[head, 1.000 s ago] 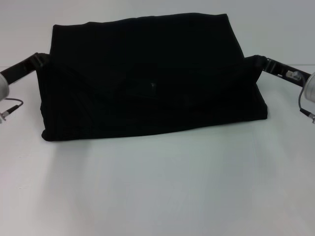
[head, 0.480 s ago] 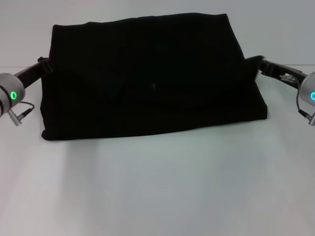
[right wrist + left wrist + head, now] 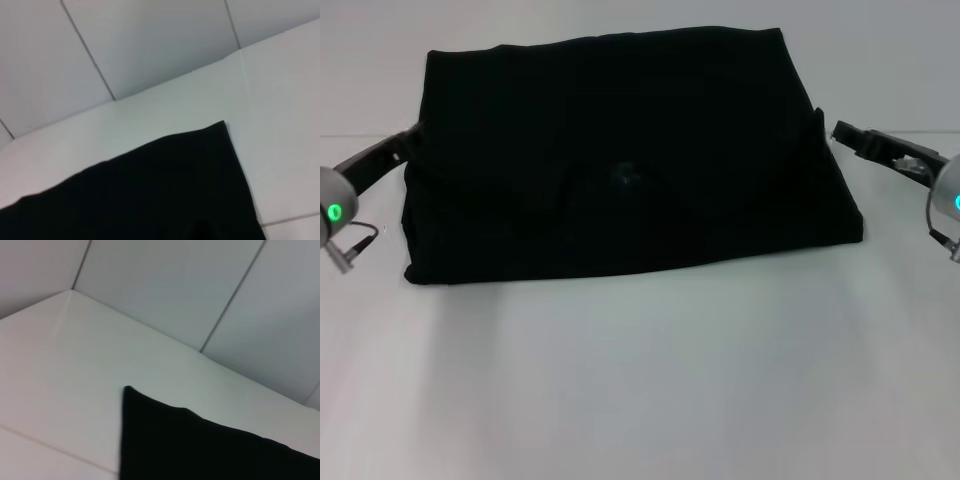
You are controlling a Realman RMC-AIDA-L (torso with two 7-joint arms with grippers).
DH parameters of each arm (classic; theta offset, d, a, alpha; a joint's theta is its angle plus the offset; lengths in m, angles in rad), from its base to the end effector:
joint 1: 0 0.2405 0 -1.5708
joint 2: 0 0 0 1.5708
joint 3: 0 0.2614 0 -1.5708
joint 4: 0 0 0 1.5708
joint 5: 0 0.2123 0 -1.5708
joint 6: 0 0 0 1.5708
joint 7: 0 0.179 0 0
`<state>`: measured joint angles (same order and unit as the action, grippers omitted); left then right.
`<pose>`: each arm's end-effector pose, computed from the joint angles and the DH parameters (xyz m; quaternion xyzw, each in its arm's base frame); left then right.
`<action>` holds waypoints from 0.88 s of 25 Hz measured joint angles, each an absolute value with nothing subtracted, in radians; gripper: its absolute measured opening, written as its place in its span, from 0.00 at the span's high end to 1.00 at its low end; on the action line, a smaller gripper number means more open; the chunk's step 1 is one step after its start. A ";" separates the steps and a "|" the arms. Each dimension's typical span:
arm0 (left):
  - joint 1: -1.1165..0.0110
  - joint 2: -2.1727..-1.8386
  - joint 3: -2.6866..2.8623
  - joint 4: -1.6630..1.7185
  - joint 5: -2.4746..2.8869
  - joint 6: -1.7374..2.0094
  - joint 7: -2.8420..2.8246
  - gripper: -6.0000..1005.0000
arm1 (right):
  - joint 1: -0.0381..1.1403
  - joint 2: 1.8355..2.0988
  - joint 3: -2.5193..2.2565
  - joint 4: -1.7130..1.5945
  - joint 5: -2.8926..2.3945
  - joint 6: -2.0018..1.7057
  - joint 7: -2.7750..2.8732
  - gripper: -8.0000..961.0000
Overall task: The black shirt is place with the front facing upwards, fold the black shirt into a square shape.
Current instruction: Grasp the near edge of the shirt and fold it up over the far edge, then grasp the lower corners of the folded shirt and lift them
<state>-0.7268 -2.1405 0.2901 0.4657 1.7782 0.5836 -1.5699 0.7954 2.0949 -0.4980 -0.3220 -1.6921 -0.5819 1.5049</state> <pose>-0.3293 0.4718 0.0134 -0.6234 -0.5299 -0.2980 0.4916 0.2877 0.4865 -0.0259 -0.7069 0.4900 0.2648 0.4359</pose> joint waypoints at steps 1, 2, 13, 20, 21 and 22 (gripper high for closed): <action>-0.715 -2.133 0.291 0.465 1.776 0.593 -1.585 0.54 | 0.787 2.094 -0.498 -0.325 -1.684 -0.595 1.505 0.60; -0.707 -2.126 0.291 0.463 1.776 0.603 -1.602 0.49 | 0.779 2.093 -0.499 -0.327 -1.679 -0.613 1.505 0.55; -0.545 -1.958 0.539 0.406 1.785 0.928 -1.967 0.30 | 0.653 2.078 -0.685 -0.382 -1.722 -1.016 1.473 0.13; -0.510 -1.926 0.645 0.431 1.871 1.049 -2.127 0.30 | 0.610 2.091 -0.835 -0.376 -1.739 -1.185 1.302 0.08; -0.511 -1.926 0.645 0.433 1.890 1.046 -2.135 0.30 | 0.609 2.092 -0.848 -0.371 -1.739 -1.190 1.289 0.08; -0.513 -1.926 0.646 0.434 1.903 1.040 -2.137 0.29 | 0.609 2.093 -0.862 -0.366 -1.739 -1.192 1.283 0.08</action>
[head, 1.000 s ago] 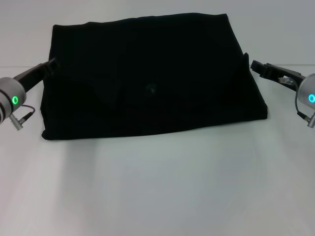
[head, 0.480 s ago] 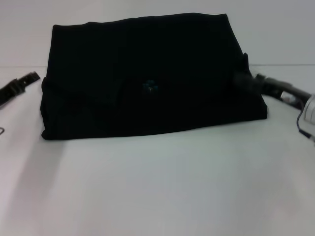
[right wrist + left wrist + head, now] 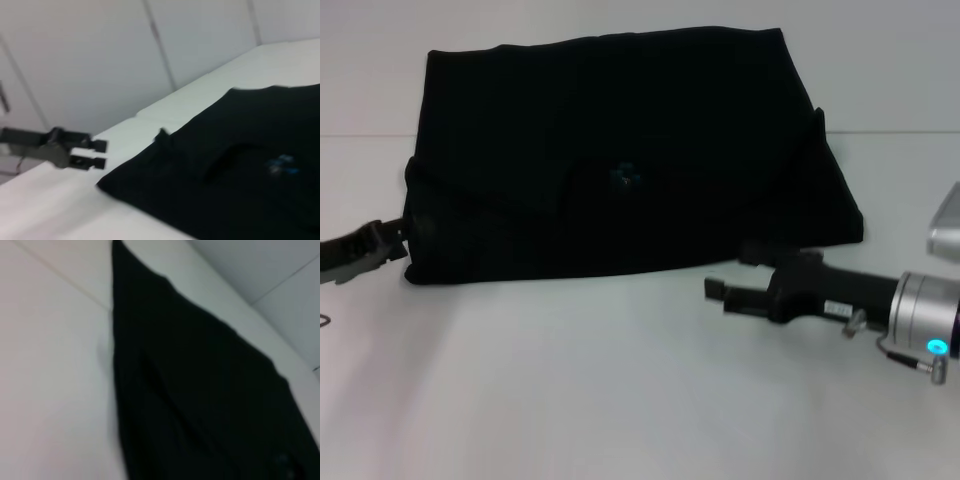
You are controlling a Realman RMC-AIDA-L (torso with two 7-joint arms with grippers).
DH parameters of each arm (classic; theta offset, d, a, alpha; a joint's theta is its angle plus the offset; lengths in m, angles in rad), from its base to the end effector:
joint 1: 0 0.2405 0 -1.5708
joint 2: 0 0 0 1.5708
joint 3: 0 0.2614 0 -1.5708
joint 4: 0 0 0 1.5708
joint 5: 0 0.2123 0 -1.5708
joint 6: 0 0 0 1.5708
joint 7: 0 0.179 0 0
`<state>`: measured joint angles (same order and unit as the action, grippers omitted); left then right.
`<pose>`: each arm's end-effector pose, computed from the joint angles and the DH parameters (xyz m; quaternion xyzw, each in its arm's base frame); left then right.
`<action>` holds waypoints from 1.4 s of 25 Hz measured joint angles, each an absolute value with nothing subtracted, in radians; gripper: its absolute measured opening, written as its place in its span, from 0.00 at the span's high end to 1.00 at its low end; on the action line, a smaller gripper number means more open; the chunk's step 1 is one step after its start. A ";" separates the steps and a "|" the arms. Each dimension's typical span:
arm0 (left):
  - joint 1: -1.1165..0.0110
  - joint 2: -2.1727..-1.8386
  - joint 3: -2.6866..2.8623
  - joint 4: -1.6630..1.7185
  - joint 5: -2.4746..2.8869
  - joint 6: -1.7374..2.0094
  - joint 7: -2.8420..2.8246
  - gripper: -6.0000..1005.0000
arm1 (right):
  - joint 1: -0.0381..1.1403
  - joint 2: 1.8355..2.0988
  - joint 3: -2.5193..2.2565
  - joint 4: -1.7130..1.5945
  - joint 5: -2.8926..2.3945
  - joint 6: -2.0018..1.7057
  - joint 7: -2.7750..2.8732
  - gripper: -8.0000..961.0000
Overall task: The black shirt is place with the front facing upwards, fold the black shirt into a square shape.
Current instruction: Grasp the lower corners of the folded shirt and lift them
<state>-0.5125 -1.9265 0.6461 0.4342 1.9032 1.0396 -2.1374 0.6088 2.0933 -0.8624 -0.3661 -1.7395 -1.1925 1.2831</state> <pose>-0.3673 0.3968 0.0252 -0.6577 -0.6433 -0.2716 0.2826 0.2534 0.3748 -0.0911 -0.9086 0.2822 0.2444 0.1872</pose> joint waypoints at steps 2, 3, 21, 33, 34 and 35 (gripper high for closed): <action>-0.518 -1.931 0.649 0.435 1.927 1.016 -2.138 0.29 | 0.610 2.094 -0.884 -0.359 -1.740 -1.193 1.280 0.08; -0.520 -1.934 0.650 0.435 1.933 1.003 -2.138 0.29 | 0.610 2.095 -0.889 -0.357 -1.740 -1.193 1.279 0.08; -0.540 -1.972 0.658 0.450 1.967 0.929 -2.102 0.33 | 0.617 2.095 -0.889 -0.348 -1.733 -1.196 1.279 0.08; -0.531 -1.988 0.719 0.471 1.970 0.917 -2.090 0.40 | 0.610 2.095 -0.889 -0.348 -1.733 -1.212 1.284 0.08; -0.530 -1.989 0.721 0.472 1.970 0.917 -2.090 0.44 | 0.609 2.095 -0.888 -0.348 -1.733 -1.213 1.284 0.08; -0.529 -1.989 0.722 0.472 1.970 0.917 -2.089 0.48 | 0.608 2.095 -0.888 -0.348 -1.733 -1.214 1.284 0.08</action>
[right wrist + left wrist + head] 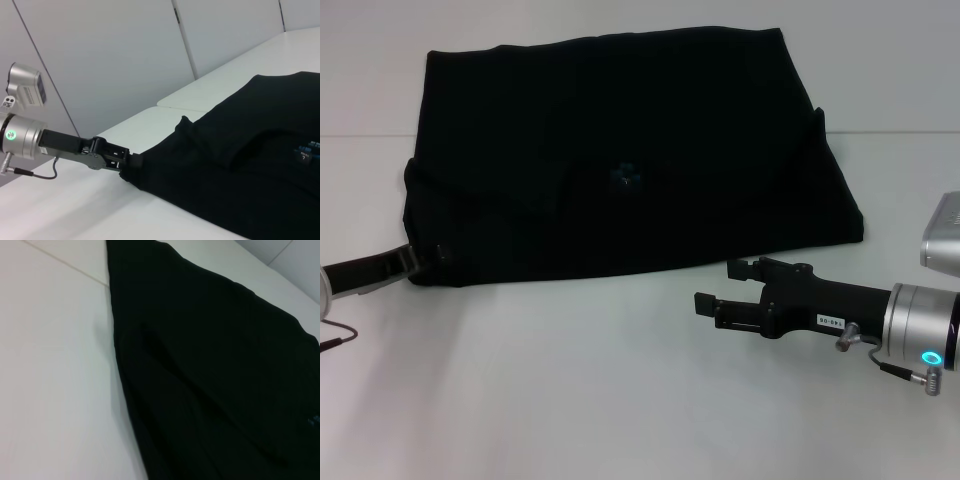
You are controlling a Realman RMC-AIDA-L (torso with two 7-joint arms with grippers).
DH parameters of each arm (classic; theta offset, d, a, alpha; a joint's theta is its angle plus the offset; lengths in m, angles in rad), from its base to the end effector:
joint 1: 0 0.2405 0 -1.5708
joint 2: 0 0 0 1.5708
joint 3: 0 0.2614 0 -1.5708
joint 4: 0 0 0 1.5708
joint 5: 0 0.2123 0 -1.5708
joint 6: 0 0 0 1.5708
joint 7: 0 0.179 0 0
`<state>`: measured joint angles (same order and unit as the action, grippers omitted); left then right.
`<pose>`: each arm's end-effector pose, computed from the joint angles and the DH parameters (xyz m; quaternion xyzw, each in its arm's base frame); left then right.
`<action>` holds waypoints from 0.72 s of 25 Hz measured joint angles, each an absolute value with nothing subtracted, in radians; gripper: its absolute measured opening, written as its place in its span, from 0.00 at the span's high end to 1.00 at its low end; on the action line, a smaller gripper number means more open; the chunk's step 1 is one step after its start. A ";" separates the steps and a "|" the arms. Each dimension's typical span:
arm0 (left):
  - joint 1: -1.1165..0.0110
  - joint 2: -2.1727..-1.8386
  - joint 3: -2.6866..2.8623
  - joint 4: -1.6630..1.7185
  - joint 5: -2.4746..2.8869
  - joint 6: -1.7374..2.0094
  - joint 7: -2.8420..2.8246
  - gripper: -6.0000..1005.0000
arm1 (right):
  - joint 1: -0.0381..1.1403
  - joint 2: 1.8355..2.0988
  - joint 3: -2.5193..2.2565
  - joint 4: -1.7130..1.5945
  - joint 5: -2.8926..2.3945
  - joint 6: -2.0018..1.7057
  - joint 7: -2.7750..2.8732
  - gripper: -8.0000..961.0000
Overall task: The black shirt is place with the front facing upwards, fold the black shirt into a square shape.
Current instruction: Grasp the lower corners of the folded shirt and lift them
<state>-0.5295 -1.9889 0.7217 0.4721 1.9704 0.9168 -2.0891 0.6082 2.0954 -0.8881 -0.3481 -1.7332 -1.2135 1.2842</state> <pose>-0.3649 0.4015 -0.0046 -0.6947 -0.6132 -0.2096 0.3121 0.2508 0.3664 -0.0983 -0.9119 0.2837 0.2457 0.1663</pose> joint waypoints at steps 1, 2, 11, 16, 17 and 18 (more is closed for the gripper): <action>-0.529 -1.989 0.723 0.471 1.970 0.917 -2.088 0.52 | 0.608 2.095 -0.888 -0.348 -1.733 -1.214 1.285 0.08; -0.529 -1.989 0.723 0.470 1.970 0.917 -2.086 0.56 | 0.608 2.095 -0.887 -0.348 -1.733 -1.215 1.285 0.08; -0.526 -1.990 0.724 0.470 1.971 0.922 -2.080 0.88 | 0.592 2.087 -0.879 -0.377 -1.733 -1.212 1.377 0.08; -0.523 -1.990 0.724 0.472 1.971 0.924 -2.079 0.94 | 0.561 2.042 -0.883 -0.533 -1.810 -1.171 1.729 0.08; -0.523 -1.990 0.724 0.472 1.971 0.925 -2.079 0.94 | 0.560 2.026 -0.883 -0.573 -1.848 -1.164 1.829 0.08; -0.523 -1.989 0.724 0.472 1.971 0.926 -2.079 0.94 | 0.565 2.009 -0.882 -0.603 -1.898 -1.160 1.942 0.08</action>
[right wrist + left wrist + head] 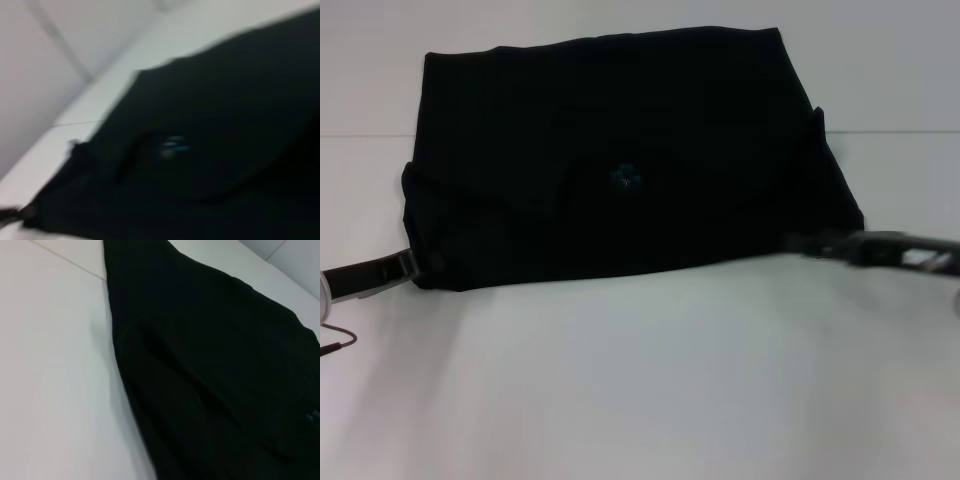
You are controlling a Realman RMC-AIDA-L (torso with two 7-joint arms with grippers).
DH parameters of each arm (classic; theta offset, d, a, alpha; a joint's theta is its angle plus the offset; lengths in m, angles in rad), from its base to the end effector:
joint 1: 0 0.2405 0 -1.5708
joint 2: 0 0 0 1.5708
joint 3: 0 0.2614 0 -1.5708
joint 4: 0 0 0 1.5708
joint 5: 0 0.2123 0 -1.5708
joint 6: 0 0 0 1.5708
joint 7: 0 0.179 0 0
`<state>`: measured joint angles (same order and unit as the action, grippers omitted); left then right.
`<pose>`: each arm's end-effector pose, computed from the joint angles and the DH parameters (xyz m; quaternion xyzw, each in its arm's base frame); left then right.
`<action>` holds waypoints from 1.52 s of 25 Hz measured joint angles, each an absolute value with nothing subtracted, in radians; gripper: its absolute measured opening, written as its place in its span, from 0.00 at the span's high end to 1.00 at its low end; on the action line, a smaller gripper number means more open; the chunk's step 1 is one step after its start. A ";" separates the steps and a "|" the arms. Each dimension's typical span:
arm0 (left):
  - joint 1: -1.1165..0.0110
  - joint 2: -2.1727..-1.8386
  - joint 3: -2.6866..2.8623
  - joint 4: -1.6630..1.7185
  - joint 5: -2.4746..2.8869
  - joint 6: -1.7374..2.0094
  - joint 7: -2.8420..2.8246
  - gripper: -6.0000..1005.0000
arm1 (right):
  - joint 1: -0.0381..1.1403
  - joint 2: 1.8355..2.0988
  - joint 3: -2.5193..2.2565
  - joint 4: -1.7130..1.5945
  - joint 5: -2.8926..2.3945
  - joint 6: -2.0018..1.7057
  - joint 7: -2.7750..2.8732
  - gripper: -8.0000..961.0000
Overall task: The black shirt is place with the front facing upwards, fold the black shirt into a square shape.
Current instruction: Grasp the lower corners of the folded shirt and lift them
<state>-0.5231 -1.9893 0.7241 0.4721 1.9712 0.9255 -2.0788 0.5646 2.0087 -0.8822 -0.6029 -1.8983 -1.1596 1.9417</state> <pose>-0.3661 0.3983 -0.0059 -0.6984 -0.6114 -0.2068 0.3093 0.2842 0.4042 -0.0232 -0.8321 0.4701 0.2087 0.2075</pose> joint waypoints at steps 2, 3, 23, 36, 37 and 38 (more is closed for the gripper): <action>-0.523 -1.989 0.724 0.472 1.971 0.926 -2.078 0.94 | 0.587 1.967 -0.880 -0.641 -1.988 -1.157 2.158 0.08; -0.523 -1.989 0.724 0.472 1.971 0.927 -2.076 0.94 | 0.602 1.948 -0.880 -0.646 -2.026 -1.159 2.247 0.08; -0.524 -1.987 0.716 0.472 1.964 0.940 -2.055 0.94 | 0.826 1.948 -0.863 -0.546 -2.436 -0.945 2.561 0.08; -0.524 -1.989 0.715 0.482 1.962 0.940 -2.054 0.94 | 0.851 2.019 -0.868 -0.496 -2.439 -0.810 2.505 0.08; -0.524 -1.990 0.715 0.482 1.962 0.941 -2.053 0.94 | 0.851 2.019 -0.868 -0.494 -2.439 -0.805 2.506 0.08; -0.525 -1.990 0.715 0.482 1.962 0.941 -2.053 0.94 | 0.851 2.019 -0.868 -0.493 -2.439 -0.799 2.506 0.08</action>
<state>-0.5246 -1.9901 0.7147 0.4820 1.9618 0.9408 -2.0528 0.8508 2.0187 -0.8684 -0.4933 -2.4388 -0.7988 2.5060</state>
